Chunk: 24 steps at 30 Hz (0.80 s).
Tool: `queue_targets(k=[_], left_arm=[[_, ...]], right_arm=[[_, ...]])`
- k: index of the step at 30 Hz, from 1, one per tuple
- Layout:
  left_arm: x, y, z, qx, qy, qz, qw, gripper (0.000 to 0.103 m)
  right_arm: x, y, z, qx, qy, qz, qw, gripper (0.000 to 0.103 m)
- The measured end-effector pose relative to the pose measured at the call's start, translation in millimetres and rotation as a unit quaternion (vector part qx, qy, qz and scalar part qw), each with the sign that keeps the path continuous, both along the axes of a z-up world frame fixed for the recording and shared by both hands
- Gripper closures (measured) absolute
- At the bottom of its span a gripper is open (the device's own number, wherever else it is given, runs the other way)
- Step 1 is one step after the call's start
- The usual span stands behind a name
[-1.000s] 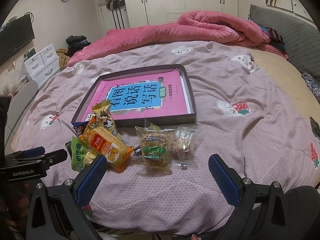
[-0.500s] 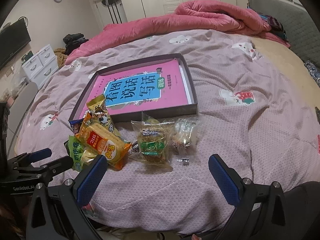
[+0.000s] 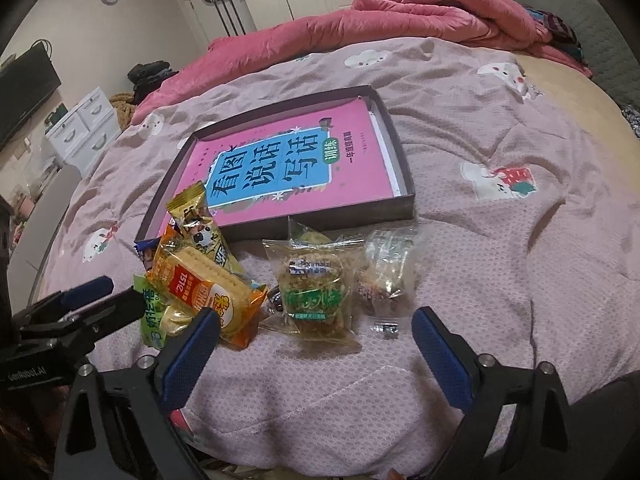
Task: Organize snacks
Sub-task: 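Grasp the orange-yellow chip bag with the left tool while the right tool grasps the clear pastry bag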
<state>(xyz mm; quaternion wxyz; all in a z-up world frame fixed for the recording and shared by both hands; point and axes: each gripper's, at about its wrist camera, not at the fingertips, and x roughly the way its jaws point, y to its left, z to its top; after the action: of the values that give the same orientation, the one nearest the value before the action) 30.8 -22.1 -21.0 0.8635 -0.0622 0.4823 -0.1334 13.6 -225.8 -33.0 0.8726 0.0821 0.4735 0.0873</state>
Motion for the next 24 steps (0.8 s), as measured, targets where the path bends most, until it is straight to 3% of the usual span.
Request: queue_targets(k=[7, 10, 17, 24], left_arm=[[14.2, -5.6, -3.6, -0.01, 0.011, -0.008, 0.9999, 0.012], [18.3, -11.7, -7.6, -0.007, 0.017, -0.019, 0.9997, 0.021], [26.7, -20.5, -15.5, -0.003, 0.029, -0.033, 0.999, 0.024], [30.9, -28.7, -23.1, 0.007, 0.035, -0.044, 0.9984, 0.027]], right_arm=[[7.8, -2.0, -9.0, 0.009, 0.015, -0.006, 1.0, 0.024], [9.1, -3.0, -10.9, 0.014, 0.017, -0.006, 1.0, 0.027], [14.8, -0.7, -14.8, 0.015, 0.019, -0.003, 1.0, 0.031], [21.0, 7.4, -22.4, 0.01, 0.026, 0.014, 1.0, 0.049]])
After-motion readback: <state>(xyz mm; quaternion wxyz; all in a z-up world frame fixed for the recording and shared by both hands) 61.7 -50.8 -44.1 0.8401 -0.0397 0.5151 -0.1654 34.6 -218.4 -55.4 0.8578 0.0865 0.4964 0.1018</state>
